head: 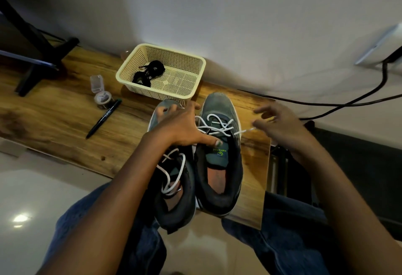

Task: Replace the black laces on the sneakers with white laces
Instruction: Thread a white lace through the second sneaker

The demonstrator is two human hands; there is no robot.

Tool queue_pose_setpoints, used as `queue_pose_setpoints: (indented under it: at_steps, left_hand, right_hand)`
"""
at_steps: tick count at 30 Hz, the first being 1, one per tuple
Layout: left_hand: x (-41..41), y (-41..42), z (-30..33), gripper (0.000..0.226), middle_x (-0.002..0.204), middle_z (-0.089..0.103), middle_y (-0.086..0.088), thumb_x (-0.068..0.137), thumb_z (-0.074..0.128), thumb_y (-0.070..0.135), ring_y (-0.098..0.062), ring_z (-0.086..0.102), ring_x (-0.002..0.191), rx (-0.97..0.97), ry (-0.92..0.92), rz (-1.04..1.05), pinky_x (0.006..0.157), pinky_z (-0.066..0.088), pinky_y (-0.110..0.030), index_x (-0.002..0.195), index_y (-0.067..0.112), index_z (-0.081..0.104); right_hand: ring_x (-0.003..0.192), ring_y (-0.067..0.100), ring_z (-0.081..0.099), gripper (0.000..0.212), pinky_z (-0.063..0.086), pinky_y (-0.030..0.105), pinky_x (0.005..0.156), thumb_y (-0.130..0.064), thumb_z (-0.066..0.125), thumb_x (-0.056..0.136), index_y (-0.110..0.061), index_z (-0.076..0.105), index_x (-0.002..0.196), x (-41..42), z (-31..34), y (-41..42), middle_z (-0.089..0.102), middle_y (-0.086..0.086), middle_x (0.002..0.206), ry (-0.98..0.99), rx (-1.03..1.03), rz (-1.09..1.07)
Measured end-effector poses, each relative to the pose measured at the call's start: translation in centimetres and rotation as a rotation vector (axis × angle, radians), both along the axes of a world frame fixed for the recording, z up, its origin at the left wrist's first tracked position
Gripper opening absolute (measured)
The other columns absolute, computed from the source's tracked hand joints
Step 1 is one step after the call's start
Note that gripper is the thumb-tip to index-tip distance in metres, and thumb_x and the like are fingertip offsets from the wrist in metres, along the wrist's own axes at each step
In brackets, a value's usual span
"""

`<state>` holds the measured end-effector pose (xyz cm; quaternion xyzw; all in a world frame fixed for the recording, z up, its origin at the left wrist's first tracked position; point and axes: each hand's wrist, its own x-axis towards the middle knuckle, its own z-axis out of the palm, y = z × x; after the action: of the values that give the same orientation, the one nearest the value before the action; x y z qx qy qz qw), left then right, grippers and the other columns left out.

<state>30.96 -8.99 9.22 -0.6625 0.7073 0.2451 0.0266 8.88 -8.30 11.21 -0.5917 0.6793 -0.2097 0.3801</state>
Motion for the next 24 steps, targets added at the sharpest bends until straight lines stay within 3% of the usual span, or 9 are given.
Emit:
queue_pose_setpoints:
  at_steps: [3,7,10,13,16,19,21,23,24]
  left_hand:
    - [0.1,-0.1,0.1,0.098,0.141,0.048,0.002,0.059,0.061,0.082,-0.021,0.028,0.137,-0.003,-0.009,-0.012,0.106,0.014,-0.043,0.137,0.029,0.032]
    - [0.9,-0.3,0.1,0.081,0.128,0.058,0.004,0.072,0.045,0.082,-0.018,0.04,0.13,-0.027,0.061,0.021,0.103,0.016,-0.042,0.131,0.028,0.044]
    - [2.2,-0.7,-0.3,0.064,0.124,0.061,0.005,0.082,0.041,0.074,-0.016,0.044,0.128,-0.046,0.106,0.072,0.104,0.018,-0.039,0.125,0.028,0.053]
    - [3.0,-0.8,-0.7,0.038,0.098,0.064,0.013,0.085,0.049,0.066,-0.013,0.053,0.114,-0.051,0.113,0.046,0.106,0.025,-0.042,0.091,0.032,0.064]
    - [2.8,-0.7,-0.7,0.044,0.075,0.056,0.015,0.086,0.047,0.064,-0.011,0.052,0.101,-0.074,0.04,-0.007,0.093,0.023,-0.038,0.064,0.028,0.059]
    - [2.7,-0.8,-0.7,0.052,0.077,0.053,0.01,0.089,0.036,0.068,-0.015,0.051,0.105,-0.101,0.008,-0.011,0.088,0.022,-0.038,0.066,0.025,0.057]
    - [2.7,-0.9,-0.7,0.05,0.076,0.05,0.009,0.09,0.034,0.067,-0.016,0.05,0.107,-0.093,0.016,-0.015,0.09,0.022,-0.039,0.067,0.028,0.053]
    - [2.5,-0.9,-0.7,0.05,0.073,0.053,0.01,0.092,0.038,0.063,-0.015,0.05,0.105,-0.06,0.053,-0.018,0.09,0.019,-0.037,0.064,0.025,0.055]
    - [2.4,-0.9,-0.7,0.048,0.075,0.059,0.01,0.093,0.04,0.06,-0.013,0.05,0.105,-0.048,0.071,-0.018,0.089,0.016,-0.036,0.066,0.025,0.06]
  right_hand:
    - [0.112,0.019,0.045,0.02,0.036,0.018,0.086,-0.027,0.07,0.086,-0.024,0.068,0.105,0.9,-0.5,0.5,0.051,-0.003,0.114,0.264,0.022,0.235]
    - [0.13,0.024,0.028,0.006,0.025,0.043,0.1,-0.038,0.069,0.084,-0.033,0.064,0.086,2.0,-0.7,0.8,0.053,-0.016,0.098,0.3,0.082,0.225]
    - [0.122,0.018,0.033,0.01,0.017,0.035,0.089,-0.038,0.067,0.086,-0.028,0.066,0.084,1.8,-0.6,0.6,0.057,-0.015,0.094,0.296,0.054,0.221]
    - [0.114,0.026,0.05,0.015,0.03,0.038,0.101,-0.031,0.065,0.089,-0.025,0.063,0.076,0.6,-0.8,-0.2,0.066,0.0,0.096,0.251,-0.047,0.122]
    - [0.115,0.032,0.049,0.022,0.04,0.051,0.098,-0.031,0.064,0.09,-0.032,0.056,0.07,-0.7,-0.9,-0.5,0.065,0.0,0.094,0.221,-0.083,0.005]
    - [0.111,0.021,0.053,0.007,0.04,0.039,0.099,-0.034,0.066,0.088,-0.028,0.064,0.091,-0.4,-0.9,0.0,0.066,-0.004,0.1,0.199,-0.026,0.146]
    - [0.106,0.014,0.056,0.02,0.038,0.02,0.084,-0.036,0.066,0.087,-0.024,0.065,0.103,0.7,-0.9,0.4,0.066,-0.007,0.099,0.221,0.041,0.258]
    - [0.097,0.015,0.059,0.017,0.034,0.011,0.066,-0.031,0.065,0.09,-0.017,0.068,0.097,1.7,-1.0,0.5,0.068,-0.003,0.096,0.235,0.054,0.298]
    - [0.094,0.018,0.061,0.016,0.038,0.015,0.066,-0.027,0.065,0.091,-0.012,0.069,0.093,1.8,-1.1,0.3,0.069,0.002,0.094,0.224,0.049,0.293]
